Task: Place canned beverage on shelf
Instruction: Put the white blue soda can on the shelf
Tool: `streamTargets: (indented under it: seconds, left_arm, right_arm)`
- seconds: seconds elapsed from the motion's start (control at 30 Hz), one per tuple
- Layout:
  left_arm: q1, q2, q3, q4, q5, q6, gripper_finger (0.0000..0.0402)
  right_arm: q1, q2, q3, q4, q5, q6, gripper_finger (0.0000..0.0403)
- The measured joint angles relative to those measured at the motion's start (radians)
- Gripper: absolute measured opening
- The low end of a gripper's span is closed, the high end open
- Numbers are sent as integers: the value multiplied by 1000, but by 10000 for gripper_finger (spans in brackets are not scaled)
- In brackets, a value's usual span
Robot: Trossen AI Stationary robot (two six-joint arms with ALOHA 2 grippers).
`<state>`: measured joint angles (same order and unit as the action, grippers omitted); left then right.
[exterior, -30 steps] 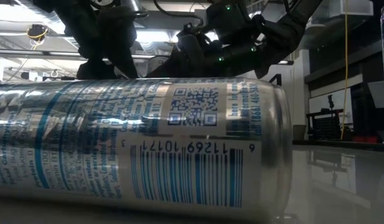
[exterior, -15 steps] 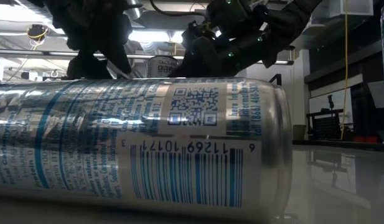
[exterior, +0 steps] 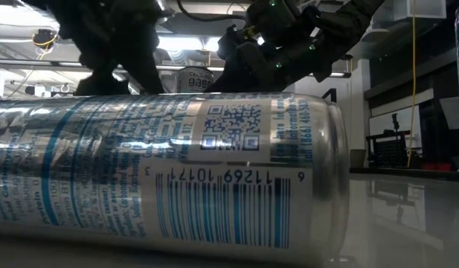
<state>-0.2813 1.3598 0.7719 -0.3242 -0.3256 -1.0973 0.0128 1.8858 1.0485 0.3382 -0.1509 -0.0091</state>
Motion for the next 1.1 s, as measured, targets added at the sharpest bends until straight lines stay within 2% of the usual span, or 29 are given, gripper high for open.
streamTargets:
  seconds: [0.3,0.43,0.83,1.1]
  left_arm:
    - [34,107,0,41,-7,-53,263]
    - [50,107,0,36,-18,-53,263]
    - [71,100,0,-44,-66,-52,263]
    - [73,100,0,-112,-121,-53,263]
  right_arm:
    - [0,0,0,0,-93,0,392]
    - [-1,0,0,0,-127,0,392]
    - [-1,-3,2,-54,-133,2,392]
    - [3,-2,0,-80,-211,5,392]
